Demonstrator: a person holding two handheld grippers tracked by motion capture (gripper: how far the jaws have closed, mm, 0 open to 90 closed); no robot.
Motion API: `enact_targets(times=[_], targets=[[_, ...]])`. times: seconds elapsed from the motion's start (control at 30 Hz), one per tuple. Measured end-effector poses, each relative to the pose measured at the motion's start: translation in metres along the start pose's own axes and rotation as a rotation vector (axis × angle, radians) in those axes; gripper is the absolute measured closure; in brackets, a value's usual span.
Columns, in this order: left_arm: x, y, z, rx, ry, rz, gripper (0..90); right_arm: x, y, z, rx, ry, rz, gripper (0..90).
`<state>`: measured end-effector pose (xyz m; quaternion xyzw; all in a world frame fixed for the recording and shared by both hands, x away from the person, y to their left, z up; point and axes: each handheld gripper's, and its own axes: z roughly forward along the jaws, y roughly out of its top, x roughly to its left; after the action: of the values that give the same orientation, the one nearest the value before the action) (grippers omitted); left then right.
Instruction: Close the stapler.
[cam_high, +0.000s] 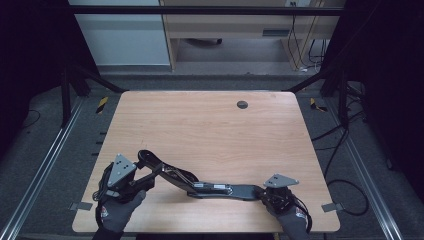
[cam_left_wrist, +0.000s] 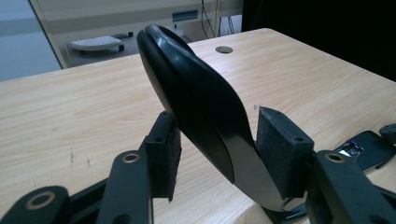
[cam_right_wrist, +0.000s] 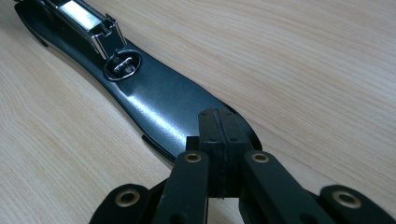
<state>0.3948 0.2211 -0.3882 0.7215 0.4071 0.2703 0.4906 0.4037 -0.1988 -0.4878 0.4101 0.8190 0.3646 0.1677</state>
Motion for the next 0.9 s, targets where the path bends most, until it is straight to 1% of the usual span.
enact_targets(times=[0.03,0.1,0.13,0.27,0.37,0.53,0.7,0.8,0.9], targets=[[0.000,0.000,0.000,0.000,0.000,-0.001,50.4,0.000,0.000,0.001,0.002,-0.005,-0.007,90.0],[0.000,0.000,0.000,0.001,-0.001,-0.005,50.7,0.001,0.000,0.001,0.005,-0.001,0.000,90.0],[0.000,0.000,0.000,0.001,-0.001,-0.006,50.9,0.000,0.000,0.001,0.006,0.000,-0.006,90.0],[0.000,0.000,0.000,0.004,0.000,-0.013,51.4,0.001,0.000,0.001,0.006,0.001,-0.001,90.0],[-0.001,0.001,-0.001,0.004,0.000,-0.021,51.7,0.001,0.000,0.002,0.002,0.001,-0.012,90.0],[-0.003,0.003,-0.001,0.005,-0.004,-0.022,52.6,0.001,0.000,0.002,0.002,0.007,0.001,90.0],[-0.006,0.004,-0.001,0.002,-0.009,-0.035,53.7,0.001,0.000,0.003,-0.003,-0.001,-0.011,90.0],[-0.008,0.006,0.000,0.002,-0.016,-0.032,54.2,0.002,0.000,0.002,0.000,0.002,-0.008,90.0],[-0.011,0.009,0.001,0.004,-0.014,-0.017,54.6,0.002,0.000,0.002,-0.001,0.003,-0.010,90.0]])
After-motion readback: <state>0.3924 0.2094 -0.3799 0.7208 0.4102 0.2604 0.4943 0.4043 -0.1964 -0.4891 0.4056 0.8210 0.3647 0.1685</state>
